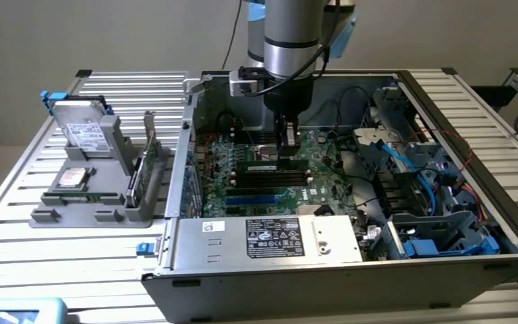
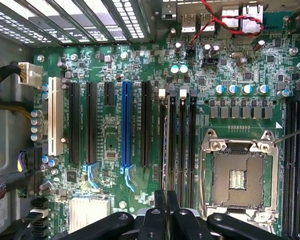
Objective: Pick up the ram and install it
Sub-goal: 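Insert the ram into the slot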
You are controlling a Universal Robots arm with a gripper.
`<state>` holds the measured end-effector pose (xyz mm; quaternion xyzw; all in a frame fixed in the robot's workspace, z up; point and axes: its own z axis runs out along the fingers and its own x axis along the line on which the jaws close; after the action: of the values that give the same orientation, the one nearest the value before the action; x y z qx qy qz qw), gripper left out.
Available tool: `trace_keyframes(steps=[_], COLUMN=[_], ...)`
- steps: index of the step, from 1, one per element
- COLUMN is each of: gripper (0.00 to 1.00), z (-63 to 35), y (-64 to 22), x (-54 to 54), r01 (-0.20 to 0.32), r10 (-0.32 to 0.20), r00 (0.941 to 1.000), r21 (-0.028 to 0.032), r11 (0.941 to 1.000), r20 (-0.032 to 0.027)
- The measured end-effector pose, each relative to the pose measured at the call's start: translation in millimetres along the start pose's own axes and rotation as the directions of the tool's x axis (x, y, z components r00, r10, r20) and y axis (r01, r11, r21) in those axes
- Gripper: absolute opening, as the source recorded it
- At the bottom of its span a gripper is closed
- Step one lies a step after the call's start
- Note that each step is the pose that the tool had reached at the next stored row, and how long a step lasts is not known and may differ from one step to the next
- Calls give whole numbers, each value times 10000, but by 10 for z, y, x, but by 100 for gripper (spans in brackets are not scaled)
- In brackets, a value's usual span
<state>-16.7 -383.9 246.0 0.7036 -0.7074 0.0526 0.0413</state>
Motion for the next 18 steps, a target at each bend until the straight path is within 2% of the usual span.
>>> trace_keyframes(steps=[6, 9, 13, 18], gripper=[13, 13, 13, 13], z=[19, 26, 38, 78], y=[0, 0, 1, 1], x=[-1, -2, -3, -8], r01=[-1, -1, -1, -2], r10=[1, 1, 1, 3], r00=[10000, 10000, 9998, 9998], r21=[1, 11, 25, 40], r11=[10000, 10000, 10000, 10000], r20=[-13, -65, -177, -181])
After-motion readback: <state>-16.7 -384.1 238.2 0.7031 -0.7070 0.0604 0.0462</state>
